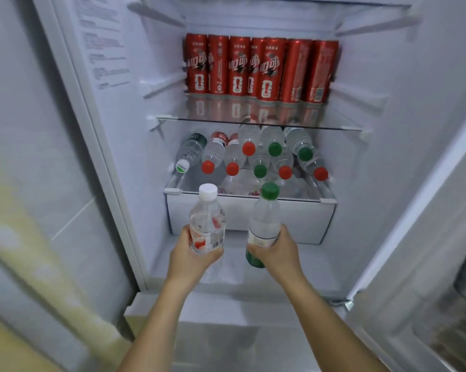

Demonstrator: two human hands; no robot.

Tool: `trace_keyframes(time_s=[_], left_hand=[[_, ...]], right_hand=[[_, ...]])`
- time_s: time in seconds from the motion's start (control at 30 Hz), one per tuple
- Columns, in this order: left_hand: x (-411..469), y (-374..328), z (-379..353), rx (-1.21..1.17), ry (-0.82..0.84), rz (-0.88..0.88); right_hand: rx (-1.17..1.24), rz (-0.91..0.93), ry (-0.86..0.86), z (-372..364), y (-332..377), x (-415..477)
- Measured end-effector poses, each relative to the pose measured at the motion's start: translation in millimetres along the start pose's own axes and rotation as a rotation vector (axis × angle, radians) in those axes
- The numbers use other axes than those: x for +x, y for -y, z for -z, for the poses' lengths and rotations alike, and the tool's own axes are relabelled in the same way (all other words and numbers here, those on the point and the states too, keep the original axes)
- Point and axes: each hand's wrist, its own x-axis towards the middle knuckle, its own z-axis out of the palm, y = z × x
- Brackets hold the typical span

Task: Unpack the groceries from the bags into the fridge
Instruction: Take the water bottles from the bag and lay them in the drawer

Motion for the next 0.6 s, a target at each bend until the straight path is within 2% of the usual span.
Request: trace_keyframes(time_s=[0.37,0.53,0.6], left_hand=[[23.2,-3.9,3.6,0.026,0.159,-0.084],[26.9,-31.8,7.8,-0.023,0.139,-0.221],[27.6,-44.7,9.7,-0.009,0.16,-0.277]], right_hand=[[0.02,-0.009,0.029,0.2,-4.1,11.2],[0.146,0.1,0.008,13.9,35.0,12.2],[0.111,0.174,-0.028,19.6,52.1,20.4]])
